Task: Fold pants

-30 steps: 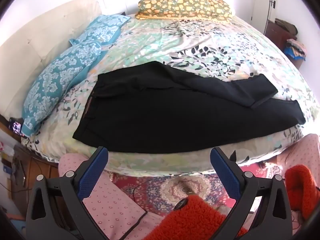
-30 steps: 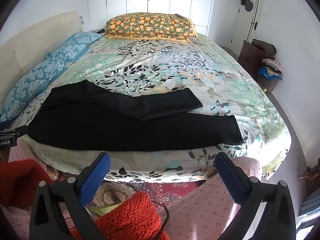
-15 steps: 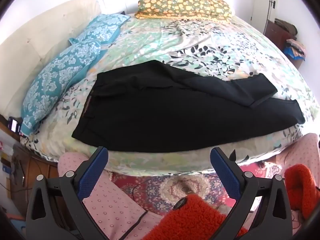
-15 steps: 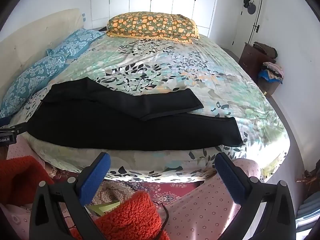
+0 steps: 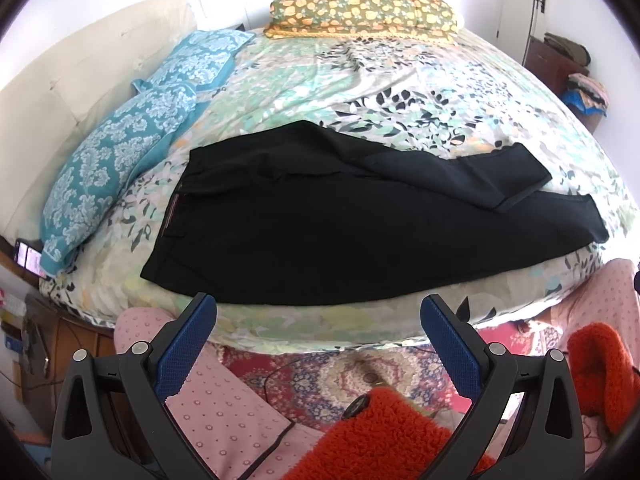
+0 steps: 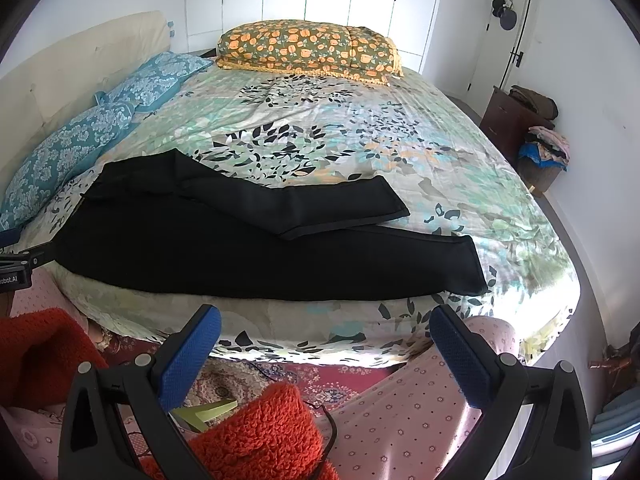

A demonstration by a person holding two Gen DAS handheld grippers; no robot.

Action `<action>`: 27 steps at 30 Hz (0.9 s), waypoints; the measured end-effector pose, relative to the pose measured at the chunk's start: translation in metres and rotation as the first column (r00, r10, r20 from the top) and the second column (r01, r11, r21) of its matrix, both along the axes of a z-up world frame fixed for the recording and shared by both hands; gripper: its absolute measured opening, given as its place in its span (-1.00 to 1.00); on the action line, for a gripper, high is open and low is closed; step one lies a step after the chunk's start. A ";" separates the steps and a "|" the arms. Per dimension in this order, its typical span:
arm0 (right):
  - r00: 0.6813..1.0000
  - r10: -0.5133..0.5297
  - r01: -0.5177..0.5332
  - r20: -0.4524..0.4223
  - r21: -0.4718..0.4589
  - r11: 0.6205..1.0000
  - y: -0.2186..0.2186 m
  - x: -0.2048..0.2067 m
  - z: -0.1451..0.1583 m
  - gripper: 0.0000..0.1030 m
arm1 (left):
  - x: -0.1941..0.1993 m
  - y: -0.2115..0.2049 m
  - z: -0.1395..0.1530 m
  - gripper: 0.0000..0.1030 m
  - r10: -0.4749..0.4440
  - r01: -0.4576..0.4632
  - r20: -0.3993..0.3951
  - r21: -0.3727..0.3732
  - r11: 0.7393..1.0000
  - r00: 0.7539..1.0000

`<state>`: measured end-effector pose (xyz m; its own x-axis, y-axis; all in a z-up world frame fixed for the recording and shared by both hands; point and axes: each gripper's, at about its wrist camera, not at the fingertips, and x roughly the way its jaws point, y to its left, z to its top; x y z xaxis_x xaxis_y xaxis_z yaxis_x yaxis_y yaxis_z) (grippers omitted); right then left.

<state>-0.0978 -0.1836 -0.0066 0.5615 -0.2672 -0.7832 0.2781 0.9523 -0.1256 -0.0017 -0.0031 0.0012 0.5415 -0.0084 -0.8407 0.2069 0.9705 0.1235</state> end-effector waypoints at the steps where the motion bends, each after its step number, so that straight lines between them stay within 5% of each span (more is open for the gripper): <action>1: 1.000 -0.001 0.001 -0.002 -0.003 1.000 0.001 0.001 0.000 1.00 | 0.000 0.000 0.000 0.98 -0.001 0.001 -0.001 0.001 1.000 1.000; 27: 0.995 -0.086 0.080 -0.055 -0.098 0.992 -0.003 0.009 -0.010 1.00 | 0.001 0.004 -0.007 0.98 0.012 -0.012 -0.031 -0.005 1.000 0.999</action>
